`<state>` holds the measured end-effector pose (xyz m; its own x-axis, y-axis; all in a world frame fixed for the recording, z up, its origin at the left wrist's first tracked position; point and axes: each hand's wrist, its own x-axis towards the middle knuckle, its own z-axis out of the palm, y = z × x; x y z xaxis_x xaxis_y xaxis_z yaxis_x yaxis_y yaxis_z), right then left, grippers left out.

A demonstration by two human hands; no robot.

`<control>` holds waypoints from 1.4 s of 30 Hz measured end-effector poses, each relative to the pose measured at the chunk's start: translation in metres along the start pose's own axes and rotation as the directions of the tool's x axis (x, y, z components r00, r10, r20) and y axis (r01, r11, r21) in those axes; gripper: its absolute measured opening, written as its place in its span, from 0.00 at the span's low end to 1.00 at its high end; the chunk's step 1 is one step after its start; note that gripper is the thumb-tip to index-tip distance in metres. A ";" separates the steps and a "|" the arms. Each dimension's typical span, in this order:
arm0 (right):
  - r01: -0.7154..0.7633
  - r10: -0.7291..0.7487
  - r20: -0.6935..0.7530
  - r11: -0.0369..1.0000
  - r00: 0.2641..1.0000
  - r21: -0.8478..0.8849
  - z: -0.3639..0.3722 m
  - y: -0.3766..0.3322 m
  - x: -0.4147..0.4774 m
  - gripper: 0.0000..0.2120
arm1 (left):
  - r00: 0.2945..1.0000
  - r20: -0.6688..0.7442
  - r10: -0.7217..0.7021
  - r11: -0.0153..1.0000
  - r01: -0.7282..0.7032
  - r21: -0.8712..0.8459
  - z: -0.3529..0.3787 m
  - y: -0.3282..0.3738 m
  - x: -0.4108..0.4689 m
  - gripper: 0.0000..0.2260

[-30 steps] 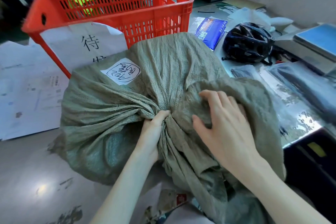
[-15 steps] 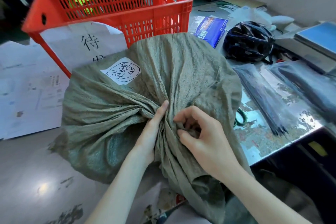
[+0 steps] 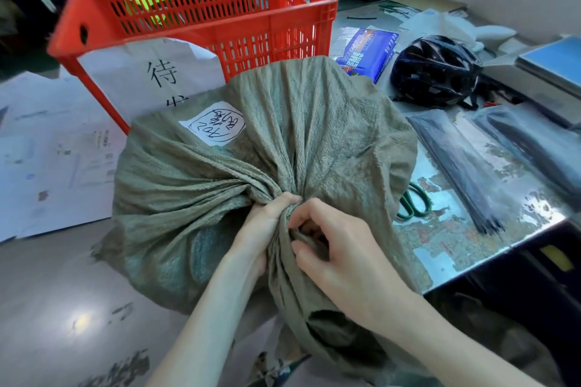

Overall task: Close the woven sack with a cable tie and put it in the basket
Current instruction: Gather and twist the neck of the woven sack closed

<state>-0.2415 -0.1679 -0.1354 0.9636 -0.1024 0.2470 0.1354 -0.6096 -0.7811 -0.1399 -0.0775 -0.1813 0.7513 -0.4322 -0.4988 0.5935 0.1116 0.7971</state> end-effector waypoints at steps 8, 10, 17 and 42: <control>0.041 -0.181 -0.356 0.929 0.917 -0.367 -0.035 -0.008 -0.005 0.04 | 0.996 -0.063 0.056 0.998 -0.056 0.005 0.006 -0.004 -0.001 0.05; -0.060 -0.134 -0.433 0.912 0.891 -0.407 -0.046 -0.003 -0.004 0.06 | 0.996 -0.077 0.054 0.999 -0.053 0.013 0.004 -0.005 0.000 0.08; -0.334 0.295 -0.176 0.904 0.939 -0.268 -0.045 0.018 -0.011 0.15 | 0.998 -0.066 0.015 0.999 -0.013 0.042 0.001 -0.007 0.000 0.10; -0.304 0.291 -0.138 0.950 0.947 -0.077 0.013 0.041 -0.005 0.46 | 0.995 0.065 -0.069 0.997 0.070 -0.016 0.004 -0.012 -0.012 0.12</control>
<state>-0.2380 -0.1824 -0.1758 0.9198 -0.3830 0.0852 -0.1815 -0.6080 -0.7729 -0.1572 -0.0772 -0.1832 0.6879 -0.4965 -0.5294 0.6494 0.0951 0.7545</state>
